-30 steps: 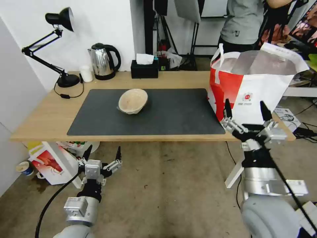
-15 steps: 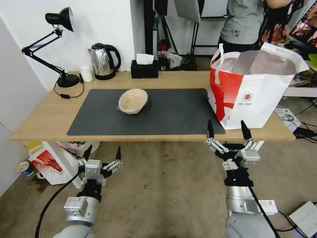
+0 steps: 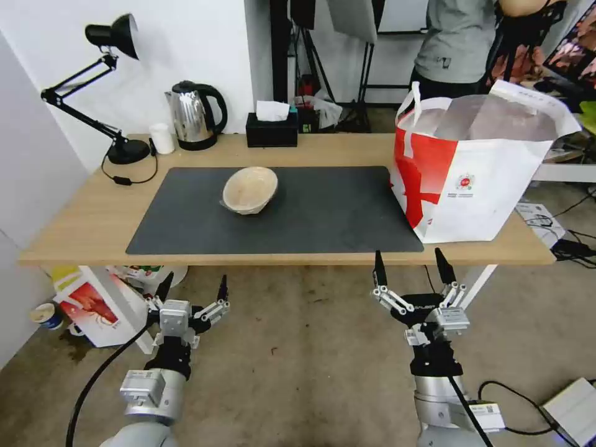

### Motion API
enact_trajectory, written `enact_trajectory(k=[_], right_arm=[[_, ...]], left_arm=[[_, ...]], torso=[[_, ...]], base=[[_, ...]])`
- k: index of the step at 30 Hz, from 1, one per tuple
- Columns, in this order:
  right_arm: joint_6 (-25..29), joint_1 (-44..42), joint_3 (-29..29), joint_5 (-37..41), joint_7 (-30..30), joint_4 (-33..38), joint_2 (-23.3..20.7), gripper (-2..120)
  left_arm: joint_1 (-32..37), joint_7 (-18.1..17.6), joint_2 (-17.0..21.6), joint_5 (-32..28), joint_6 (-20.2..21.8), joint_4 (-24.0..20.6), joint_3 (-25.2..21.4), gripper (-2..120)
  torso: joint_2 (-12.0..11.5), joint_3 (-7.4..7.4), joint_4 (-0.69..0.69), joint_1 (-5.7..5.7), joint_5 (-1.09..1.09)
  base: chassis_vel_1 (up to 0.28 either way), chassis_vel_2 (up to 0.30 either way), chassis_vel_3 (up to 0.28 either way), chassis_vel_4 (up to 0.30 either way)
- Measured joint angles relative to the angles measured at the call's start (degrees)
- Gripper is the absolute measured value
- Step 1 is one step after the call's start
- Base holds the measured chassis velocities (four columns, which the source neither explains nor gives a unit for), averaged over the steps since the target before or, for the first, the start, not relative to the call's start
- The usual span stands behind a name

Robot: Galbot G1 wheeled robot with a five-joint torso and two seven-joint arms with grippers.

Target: Pick up the trash from the table and place it into the takeout bag.

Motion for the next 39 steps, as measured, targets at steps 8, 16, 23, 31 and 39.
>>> enact_trajectory(k=[8,16,23,31,39], right_arm=[[3.1,-0.4,0.3,-1.7,-0.6,-3.8,1.2,100],[5.4,-1.3,0.4,-2.9,-0.6,-6.5,2.5,100],[6.4,-1.4,0.3,-3.3,-0.6,-7.6,3.2,100],[6.9,-1.3,0.3,-3.4,-0.6,-8.1,3.5,100],[6.6,-0.5,0.6,-3.4,-0.6,-7.3,3.0,100]], left_arm=[[0.0,0.0,0.0,0.0,0.0,0.0,0.0,100],[0.0,0.0,0.0,0.0,0.0,0.0,0.0,100],[0.0,0.0,0.0,0.0,0.0,0.0,0.0,100],[0.0,0.0,0.0,0.0,0.0,0.0,0.0,100],[0.0,0.0,0.0,0.0,0.0,0.0,0.0,100]], torso=[[0.0,0.0,0.0,0.0,0.0],[0.0,0.0,0.0,0.01,0.0],[0.0,0.0,0.0,0.01,0.0],[0.0,0.0,0.0,0.01,0.0],[0.0,0.0,0.0,0.01,0.0]], base=[[0.0,0.0,0.0,0.0],[0.0,0.0,0.0,0.0],[0.0,0.0,0.0,0.0],[0.0,0.0,0.0,0.0],[0.0,0.0,0.0,0.0]])
